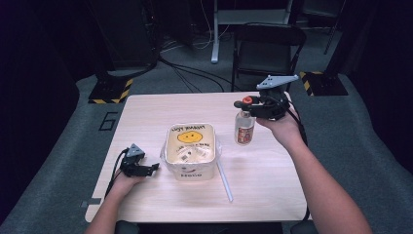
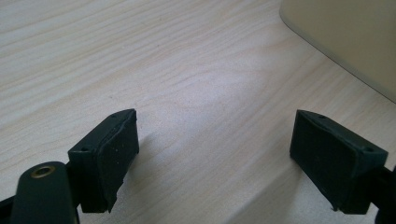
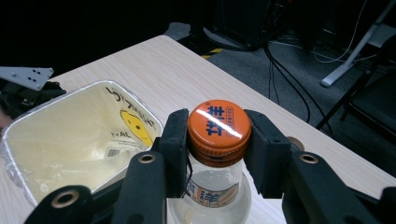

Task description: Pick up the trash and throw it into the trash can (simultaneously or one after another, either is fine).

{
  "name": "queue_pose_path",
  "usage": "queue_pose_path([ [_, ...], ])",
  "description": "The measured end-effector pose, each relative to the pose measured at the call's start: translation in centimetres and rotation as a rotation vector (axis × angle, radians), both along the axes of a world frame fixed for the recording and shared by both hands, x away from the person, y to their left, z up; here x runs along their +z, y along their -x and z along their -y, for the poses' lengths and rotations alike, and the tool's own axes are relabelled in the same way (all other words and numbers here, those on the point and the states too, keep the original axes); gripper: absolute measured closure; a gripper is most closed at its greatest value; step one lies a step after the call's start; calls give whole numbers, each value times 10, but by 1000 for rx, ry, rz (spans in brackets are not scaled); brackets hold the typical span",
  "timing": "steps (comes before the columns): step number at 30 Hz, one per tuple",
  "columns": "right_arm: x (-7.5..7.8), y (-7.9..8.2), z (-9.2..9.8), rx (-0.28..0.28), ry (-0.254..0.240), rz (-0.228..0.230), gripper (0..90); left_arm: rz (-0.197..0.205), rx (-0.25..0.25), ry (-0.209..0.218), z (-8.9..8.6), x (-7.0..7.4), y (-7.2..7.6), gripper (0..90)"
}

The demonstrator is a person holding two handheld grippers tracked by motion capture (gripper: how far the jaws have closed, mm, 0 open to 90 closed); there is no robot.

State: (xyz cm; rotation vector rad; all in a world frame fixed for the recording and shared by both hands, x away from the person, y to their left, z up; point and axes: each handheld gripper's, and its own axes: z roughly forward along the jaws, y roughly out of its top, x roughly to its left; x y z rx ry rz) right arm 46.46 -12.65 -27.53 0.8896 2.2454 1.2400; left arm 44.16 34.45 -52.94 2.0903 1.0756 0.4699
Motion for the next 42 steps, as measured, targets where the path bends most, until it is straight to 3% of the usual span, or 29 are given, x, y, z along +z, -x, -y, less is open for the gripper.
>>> queue_pose_path([
  [42,62,16,-50,137,-19,49,618,-4,-4,-2,0,0,0,154],
])
